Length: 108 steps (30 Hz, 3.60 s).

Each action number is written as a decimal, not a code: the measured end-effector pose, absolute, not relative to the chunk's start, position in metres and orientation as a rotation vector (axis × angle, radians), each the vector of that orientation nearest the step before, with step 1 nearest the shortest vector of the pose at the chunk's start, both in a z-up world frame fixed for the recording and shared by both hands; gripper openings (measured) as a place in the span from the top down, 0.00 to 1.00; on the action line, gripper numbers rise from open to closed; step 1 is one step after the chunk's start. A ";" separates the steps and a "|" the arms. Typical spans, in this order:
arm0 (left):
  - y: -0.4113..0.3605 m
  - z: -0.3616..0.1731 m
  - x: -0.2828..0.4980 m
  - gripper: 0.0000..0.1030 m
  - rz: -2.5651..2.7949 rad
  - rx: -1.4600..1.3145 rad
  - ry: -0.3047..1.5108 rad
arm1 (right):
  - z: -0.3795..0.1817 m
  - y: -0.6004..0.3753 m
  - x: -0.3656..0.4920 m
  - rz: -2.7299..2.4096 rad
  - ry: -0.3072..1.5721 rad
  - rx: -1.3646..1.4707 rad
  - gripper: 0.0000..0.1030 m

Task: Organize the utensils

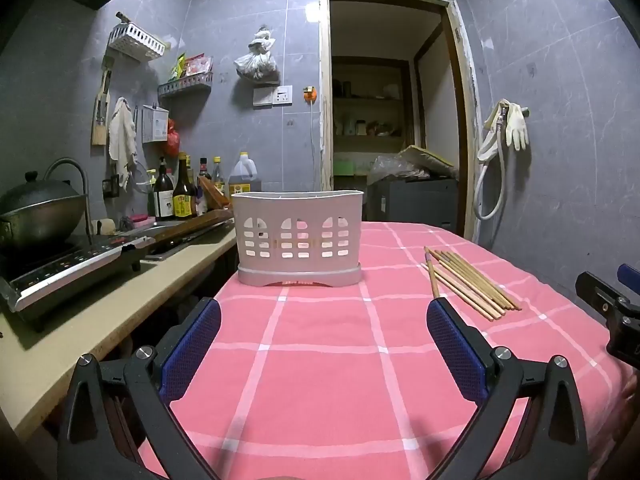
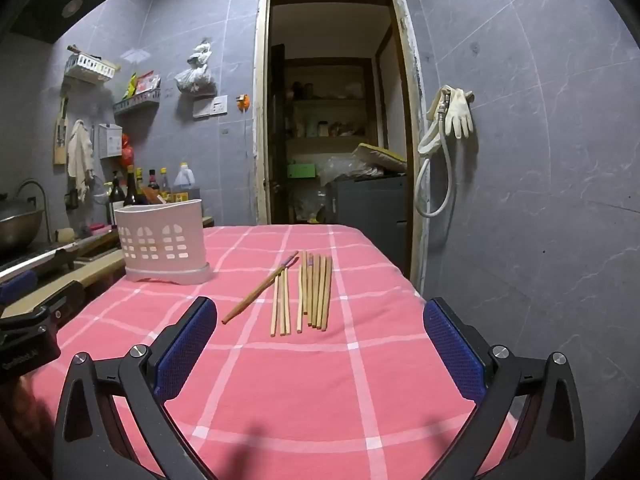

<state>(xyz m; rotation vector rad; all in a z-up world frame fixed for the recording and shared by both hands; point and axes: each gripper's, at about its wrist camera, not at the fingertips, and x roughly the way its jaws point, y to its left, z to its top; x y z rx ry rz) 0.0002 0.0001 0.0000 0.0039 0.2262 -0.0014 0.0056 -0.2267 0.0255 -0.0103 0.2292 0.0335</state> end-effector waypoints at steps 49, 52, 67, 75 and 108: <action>0.000 0.000 0.000 0.02 -0.002 0.001 0.232 | 0.022 -0.226 0.008 0.039 0.246 0.001 0.00; 0.000 0.000 0.000 0.02 -0.002 0.001 0.232 | 0.021 -0.226 0.009 0.040 0.248 0.002 0.00; 0.000 0.000 0.000 0.02 -0.002 0.000 0.234 | 0.021 -0.227 0.009 0.039 0.251 0.004 0.00; 0.000 0.000 0.000 0.02 -0.002 0.000 0.235 | 0.021 -0.226 0.010 0.039 0.252 0.004 0.00; -0.005 0.004 0.019 0.02 -0.022 0.039 0.202 | 0.024 -0.220 0.017 0.050 0.202 -0.026 0.00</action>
